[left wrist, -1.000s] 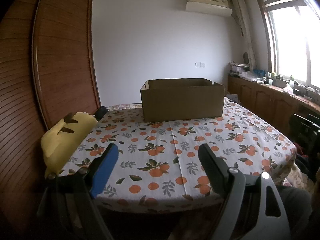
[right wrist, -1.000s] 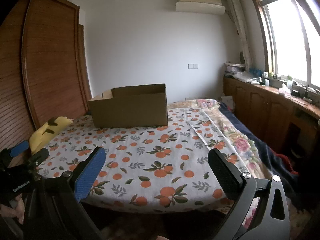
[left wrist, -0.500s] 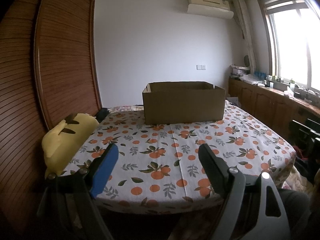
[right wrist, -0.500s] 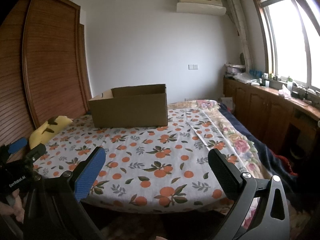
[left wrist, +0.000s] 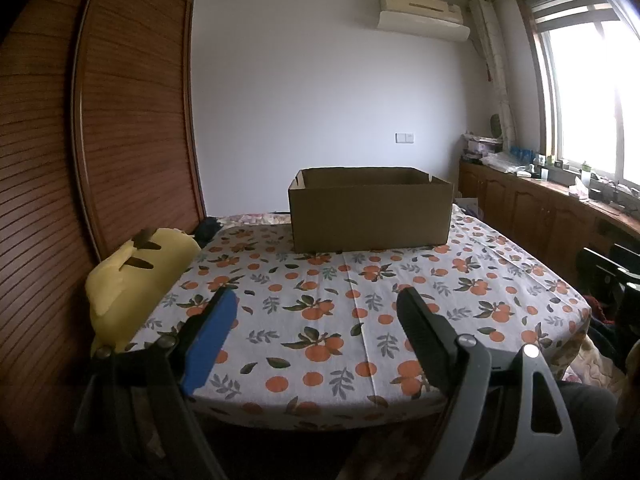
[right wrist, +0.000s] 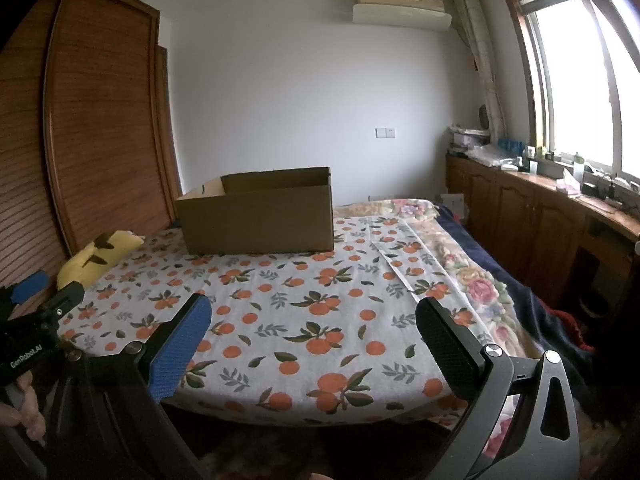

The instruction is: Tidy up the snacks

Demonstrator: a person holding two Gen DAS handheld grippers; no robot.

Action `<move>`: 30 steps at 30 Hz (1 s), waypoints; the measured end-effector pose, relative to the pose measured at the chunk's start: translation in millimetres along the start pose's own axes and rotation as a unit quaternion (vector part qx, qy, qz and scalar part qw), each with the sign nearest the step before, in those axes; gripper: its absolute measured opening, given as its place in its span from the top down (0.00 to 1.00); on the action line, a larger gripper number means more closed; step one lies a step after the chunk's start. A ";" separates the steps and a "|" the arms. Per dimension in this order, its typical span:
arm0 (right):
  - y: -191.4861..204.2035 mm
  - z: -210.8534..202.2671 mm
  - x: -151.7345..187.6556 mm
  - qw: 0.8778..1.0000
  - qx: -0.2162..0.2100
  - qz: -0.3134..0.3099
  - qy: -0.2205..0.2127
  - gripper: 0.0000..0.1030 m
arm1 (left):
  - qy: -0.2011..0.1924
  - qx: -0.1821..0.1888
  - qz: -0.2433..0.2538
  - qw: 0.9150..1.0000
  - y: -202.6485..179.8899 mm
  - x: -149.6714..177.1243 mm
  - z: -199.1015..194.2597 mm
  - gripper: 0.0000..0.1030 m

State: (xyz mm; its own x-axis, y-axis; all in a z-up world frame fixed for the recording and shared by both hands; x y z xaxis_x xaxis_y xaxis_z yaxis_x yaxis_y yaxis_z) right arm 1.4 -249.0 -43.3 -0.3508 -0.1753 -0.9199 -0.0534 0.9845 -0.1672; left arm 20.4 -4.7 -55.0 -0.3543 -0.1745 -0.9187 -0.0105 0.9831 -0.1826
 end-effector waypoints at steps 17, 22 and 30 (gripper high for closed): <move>-2.4 0.1 -2.0 1.000 0.003 0.002 0.004 0.00 | -0.001 -0.001 0.001 1.000 0.0 -1.2 -0.6 0.20; -1.8 0.5 -1.0 1.000 0.002 0.003 0.006 0.00 | 0.000 0.000 0.001 1.000 -0.3 -0.9 -1.0 0.20; -1.8 0.6 1.1 1.000 0.003 0.003 0.007 0.00 | -0.002 0.002 0.001 1.000 -1.2 1.0 -2.1 0.20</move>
State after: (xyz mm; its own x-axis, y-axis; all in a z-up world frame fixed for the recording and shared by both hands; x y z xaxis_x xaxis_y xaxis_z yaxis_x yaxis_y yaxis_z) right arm 1.7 -251.0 -44.2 -0.3649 -0.1698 -0.9154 -0.0461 0.9853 -0.1644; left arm 18.1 -6.0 -54.9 -0.3501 -0.1734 -0.9205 -0.0060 0.9831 -0.1829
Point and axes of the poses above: each gripper's, at about its wrist camera, not at the fingertips, and z roughly the way its jaws point, y to its left, x to its underside, the point moved 1 cm from there along z, roughly the way its jaws point, and after that the axes turned 14 degrees about -z, right-handed, at the moved point
